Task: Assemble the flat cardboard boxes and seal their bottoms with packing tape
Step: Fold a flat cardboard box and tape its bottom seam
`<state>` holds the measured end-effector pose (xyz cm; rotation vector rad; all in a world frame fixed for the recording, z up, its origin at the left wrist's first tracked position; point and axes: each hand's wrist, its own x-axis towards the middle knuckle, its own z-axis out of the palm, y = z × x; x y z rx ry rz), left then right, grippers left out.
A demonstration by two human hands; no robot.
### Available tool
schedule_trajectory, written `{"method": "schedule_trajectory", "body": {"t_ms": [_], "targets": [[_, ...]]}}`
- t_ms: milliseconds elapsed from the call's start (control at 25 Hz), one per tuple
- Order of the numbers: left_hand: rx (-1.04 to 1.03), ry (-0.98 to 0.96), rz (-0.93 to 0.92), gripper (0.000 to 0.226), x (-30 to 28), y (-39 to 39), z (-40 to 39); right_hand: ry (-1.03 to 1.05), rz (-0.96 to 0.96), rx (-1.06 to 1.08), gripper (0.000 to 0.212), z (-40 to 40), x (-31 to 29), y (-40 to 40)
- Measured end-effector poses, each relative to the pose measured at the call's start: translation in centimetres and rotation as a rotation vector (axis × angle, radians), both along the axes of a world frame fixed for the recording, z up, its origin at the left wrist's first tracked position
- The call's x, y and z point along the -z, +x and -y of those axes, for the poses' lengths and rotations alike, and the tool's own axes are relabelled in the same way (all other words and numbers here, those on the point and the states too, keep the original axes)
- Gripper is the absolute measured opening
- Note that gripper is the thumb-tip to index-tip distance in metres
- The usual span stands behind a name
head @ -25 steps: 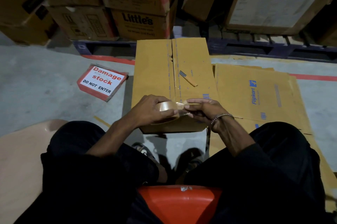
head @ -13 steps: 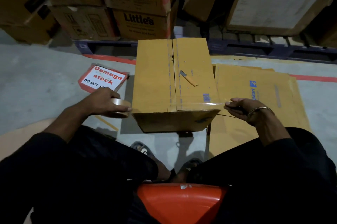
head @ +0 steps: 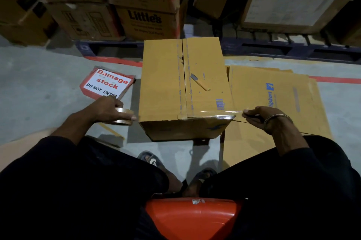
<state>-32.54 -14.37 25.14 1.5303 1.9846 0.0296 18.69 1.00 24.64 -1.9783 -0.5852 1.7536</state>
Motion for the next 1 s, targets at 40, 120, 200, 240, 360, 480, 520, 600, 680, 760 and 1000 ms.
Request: {"method": "schedule_trajectory", "body": {"t_ms": [40, 120, 200, 240, 360, 480, 520, 600, 680, 760, 1000], "targets": [[0.000, -0.023, 0.029, 0.106, 0.2, -0.2, 0.1, -0.010, 0.016, -0.014, 0.009, -0.1, 0.4, 0.0], [0.021, -0.084, 0.088, 0.107, 0.8, -0.5, 0.2, 0.000, 0.067, -0.038, 0.019, -0.4, 1.2, 0.2], [0.055, -0.105, 0.124, 0.110, 1.1, -0.7, 0.3, 0.040, 0.095, -0.056, 0.023, -0.8, 1.8, 0.4], [0.056, -0.092, 0.133, 0.109, 1.3, -0.9, 0.2, 0.040, 0.102, -0.052, 0.023, -1.0, 1.9, 0.4], [-0.011, -0.117, 0.106, 0.088, 1.6, -1.6, -0.1, 0.035, 0.104, -0.030, 0.026, -1.3, 2.4, 0.2], [-0.025, -0.105, 0.060, 0.095, 2.2, -1.7, -0.3, 0.051, 0.126, -0.038, 0.030, -1.7, 2.8, -0.2], [-0.030, -0.093, 0.049, 0.100, 2.4, -1.7, -0.4, 0.045, 0.143, -0.032, 0.029, -1.7, 2.9, -0.3], [-0.008, -0.095, 0.030, 0.097, 2.6, -1.4, -0.5, 0.035, 0.155, -0.034, 0.022, -1.7, 3.1, -0.3], [0.000, -0.123, 0.012, 0.088, 2.8, -1.2, -0.7, 0.034, 0.180, -0.039, 0.012, -1.5, 3.4, -0.4], [-0.004, -0.161, 0.001, 0.083, 3.3, -1.3, -0.8, 0.042, 0.205, -0.035, 0.004, -1.4, 3.9, -0.5], [0.033, -0.281, -0.034, 0.075, 5.0, -1.1, -1.3, 0.029, 0.263, -0.021, 0.004, -1.2, 6.1, -1.5]]}}
